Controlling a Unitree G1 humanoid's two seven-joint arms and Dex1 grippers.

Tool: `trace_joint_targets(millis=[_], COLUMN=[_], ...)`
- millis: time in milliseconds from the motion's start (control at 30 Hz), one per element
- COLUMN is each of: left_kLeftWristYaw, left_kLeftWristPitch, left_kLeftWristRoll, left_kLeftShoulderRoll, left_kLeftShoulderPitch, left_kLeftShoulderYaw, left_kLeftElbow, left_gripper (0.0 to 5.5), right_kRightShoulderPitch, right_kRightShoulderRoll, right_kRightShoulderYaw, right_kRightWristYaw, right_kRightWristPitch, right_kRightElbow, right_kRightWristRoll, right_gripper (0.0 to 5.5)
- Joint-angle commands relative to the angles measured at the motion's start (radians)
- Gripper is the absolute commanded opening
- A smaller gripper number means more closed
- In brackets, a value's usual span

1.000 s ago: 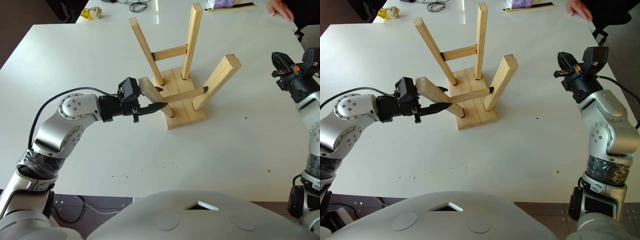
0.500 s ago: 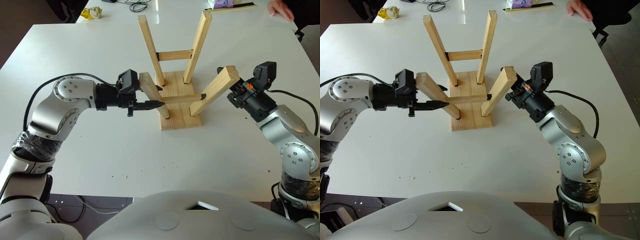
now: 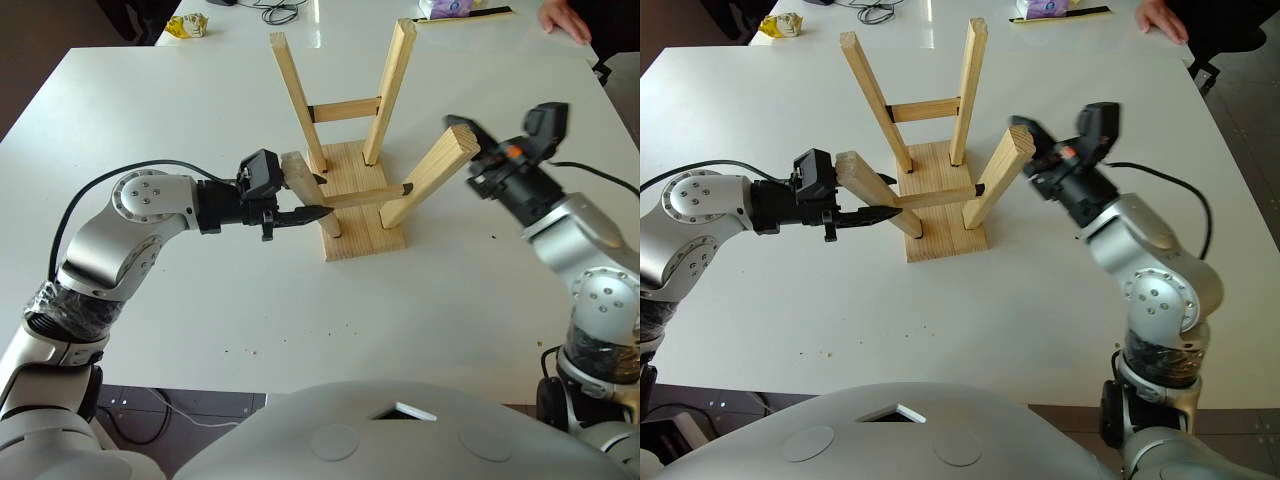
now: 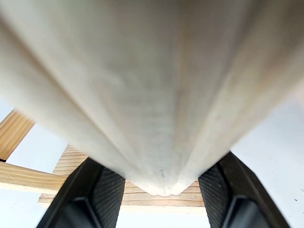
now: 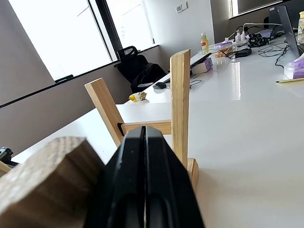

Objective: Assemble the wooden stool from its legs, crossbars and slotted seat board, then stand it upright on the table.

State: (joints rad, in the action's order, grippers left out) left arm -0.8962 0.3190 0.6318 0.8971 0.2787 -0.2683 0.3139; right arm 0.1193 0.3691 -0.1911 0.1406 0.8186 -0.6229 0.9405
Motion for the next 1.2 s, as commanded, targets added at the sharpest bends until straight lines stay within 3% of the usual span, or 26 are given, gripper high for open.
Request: trace_joint_targets(millis=[33, 200, 367, 400, 533, 733, 833, 1067, 1133, 1200], left_kLeftWristYaw=[0.022, 0.028, -0.041, -0.043, -0.019, 0.005, 0.030, 0.300, 0.502, 0.756], left_kLeftWristPitch=[0.165, 0.141, 0.057, 0.053, 0.074, 0.154, 0.213, 0.267, 0.265, 0.272], left_kLeftWristRoll=[-0.169, -0.135, 0.041, 0.067, 0.117, 0.191, 0.290, 0.413, 0.426, 0.434], left_kLeftShoulderRoll=[0.019, 0.003, -0.034, -0.043, -0.074, -0.092, -0.073, -0.098, -0.127, -0.211], left_kLeftShoulderPitch=[-0.131, -0.130, -0.160, -0.168, -0.187, -0.201, -0.281, -0.434, -0.309, -0.148], left_kLeftShoulderYaw=[-0.154, -0.106, 0.071, 0.109, 0.207, 0.318, 0.457, 0.889, 0.881, 0.779], left_kLeftElbow=[-0.065, -0.082, -0.047, -0.040, -0.007, 0.061, 0.140, 0.301, 0.320, 0.377], left_gripper=[2.04, 2.04, 2.04, 2.41, 2.98, 3.97, 4.00, 4.00, 4.00, 4.00], right_kRightShoulderPitch=[0.010, 0.029, 0.076, 0.084, 0.108, 0.103, 0.108, 0.193, 0.258, 0.333], right_kRightShoulderRoll=[-0.041, 0.004, 0.031, 0.034, 0.041, 0.034, 0.043, 0.061, 0.067, 0.069], right_kRightShoulderYaw=[0.160, 0.057, -0.078, -0.101, -0.143, -0.101, -0.122, -0.209, -0.226, -0.205], right_kRightWristYaw=[0.056, 0.038, 0.080, 0.092, 0.123, 0.173, 0.183, 0.135, 0.095, 0.044], right_kRightWristPitch=[0.051, 0.009, -0.053, -0.058, -0.075, -0.099, -0.105, -0.112, -0.098, -0.074], right_kRightElbow=[-0.092, 0.073, 0.214, 0.229, 0.260, 0.263, 0.257, 0.207, 0.180, 0.142], right_kRightWristRoll=[0.101, -0.013, 0.001, 0.014, 0.031, -0.018, -0.009, 0.082, 0.150, 0.216], right_gripper=[0.00, 0.00, 0.00, 0.00, 0.00, 0.00, 0.00, 0.00, 0.00, 0.00])
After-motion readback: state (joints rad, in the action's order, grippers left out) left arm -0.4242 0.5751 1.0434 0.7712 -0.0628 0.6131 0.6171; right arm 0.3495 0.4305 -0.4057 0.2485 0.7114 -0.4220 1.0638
